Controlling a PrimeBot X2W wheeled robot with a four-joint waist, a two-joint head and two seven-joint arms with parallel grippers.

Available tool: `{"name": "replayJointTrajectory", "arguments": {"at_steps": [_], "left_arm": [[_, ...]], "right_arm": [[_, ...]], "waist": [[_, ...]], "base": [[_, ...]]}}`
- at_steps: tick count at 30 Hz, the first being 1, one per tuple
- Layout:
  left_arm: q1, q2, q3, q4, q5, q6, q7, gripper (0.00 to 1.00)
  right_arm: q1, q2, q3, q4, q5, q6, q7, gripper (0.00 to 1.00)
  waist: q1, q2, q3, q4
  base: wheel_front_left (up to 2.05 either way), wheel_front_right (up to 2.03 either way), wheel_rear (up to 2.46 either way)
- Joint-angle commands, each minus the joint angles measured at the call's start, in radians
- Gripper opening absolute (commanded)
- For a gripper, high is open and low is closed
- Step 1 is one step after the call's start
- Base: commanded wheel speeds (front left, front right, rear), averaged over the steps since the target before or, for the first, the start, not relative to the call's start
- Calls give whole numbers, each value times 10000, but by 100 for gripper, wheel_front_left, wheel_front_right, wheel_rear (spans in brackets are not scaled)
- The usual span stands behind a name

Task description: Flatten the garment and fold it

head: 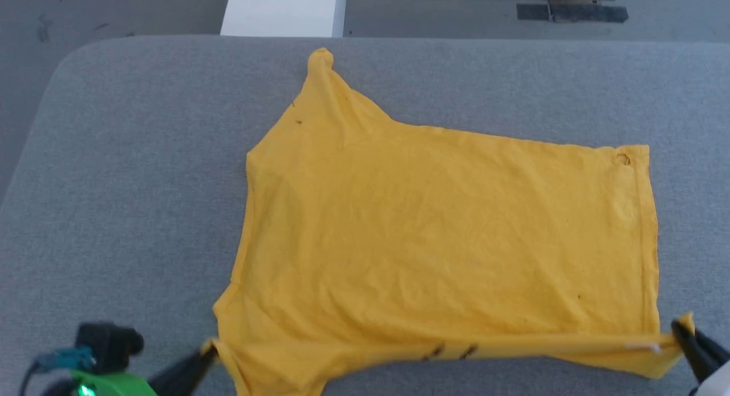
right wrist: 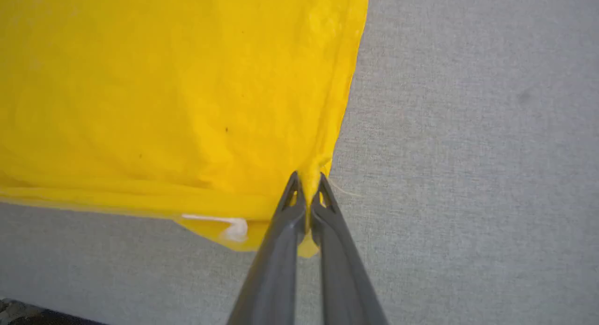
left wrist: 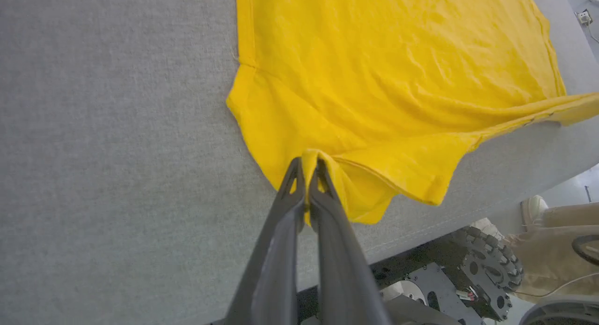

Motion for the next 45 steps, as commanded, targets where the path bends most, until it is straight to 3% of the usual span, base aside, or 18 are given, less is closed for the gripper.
{"name": "replayJointTrajectory", "arguments": {"at_steps": [1, 8, 15, 29, 30, 31, 32, 33, 34, 36, 40, 45], "left_arm": [[-387, 132, 205, 37, 332, -34, -206, 0], [-1692, 153, 964, 522, 1492, -267, -680, 0], [-2650, -238, 1372, 1357, 2053, -689, -855, 0], [-3625, -1993, 888, 3837, 2552, -1492, -652, 0], [-3658, -2092, 853, 3961, 2552, -1527, -628, 11], [-3695, -2201, 815, 4102, 2542, -1573, -596, 24], [-3724, -2287, 800, 4206, 2521, -1607, -583, 35], [-3755, -2384, 796, 4329, 2489, -1639, -584, 43], [-3778, -2451, 787, 4424, 2472, -1662, -580, 49], [-3806, -2607, 836, 4584, 2389, -1688, -635, 100], [-3660, -2782, 1117, 4622, 2215, -1603, -896, 100], [-2847, -2725, 1901, 4087, 2176, -1012, -1164, 100]], "right_arm": [[-365, -125, 22, -62, -134, -15, -168, 0], [-1820, -414, 262, -19, -553, -15, -687, 0], [-3071, -547, 835, 542, -764, -15, -769, 0], [-4176, -537, 1447, 2175, -720, -15, -693, 0], [-4164, -508, 1408, 2190, -700, -15, -661, 0], [-4157, -430, 1322, 2197, -654, -15, -629, 4], [-4144, -376, 1263, 2194, -632, -15, -588, 29], [-4119, -344, 1228, 2172, -631, -15, -532, 55], [-4109, -324, 1219, 2122, -617, -15, -535, 100], [-4088, -271, 1158, 2023, -593, -15, -555, 100], [-3968, -169, 975, 1698, -566, -15, -717, 100], [-3521, 233, 450, 1044, -742, -15, -1274, 100]], "waist": [[1, 0, 376, -104], [1, 0, 1445, -262], [1, 0, 2262, -434], [1, 0, 2839, -476], [1, 0, 2829, -471], [1, 0, 2808, -471], [1, 0, 2781, -467], [1, 0, 2742, -462], [1, 0, 2700, -460], [1, 0, 2581, -450], [1, 0, 2200, -406], [1, 0, 1601, -272]], "base": [[0, 0, 0], [0, 0, 0], [0, 0, 0], [0, 0, 0], [0, 0, 0], [0, 0, 0], [0, 0, 0], [0, 0, 0], [0, 0, 0], [0, 0, 0], [0, 0, 0], [0, 0, 0]]}}
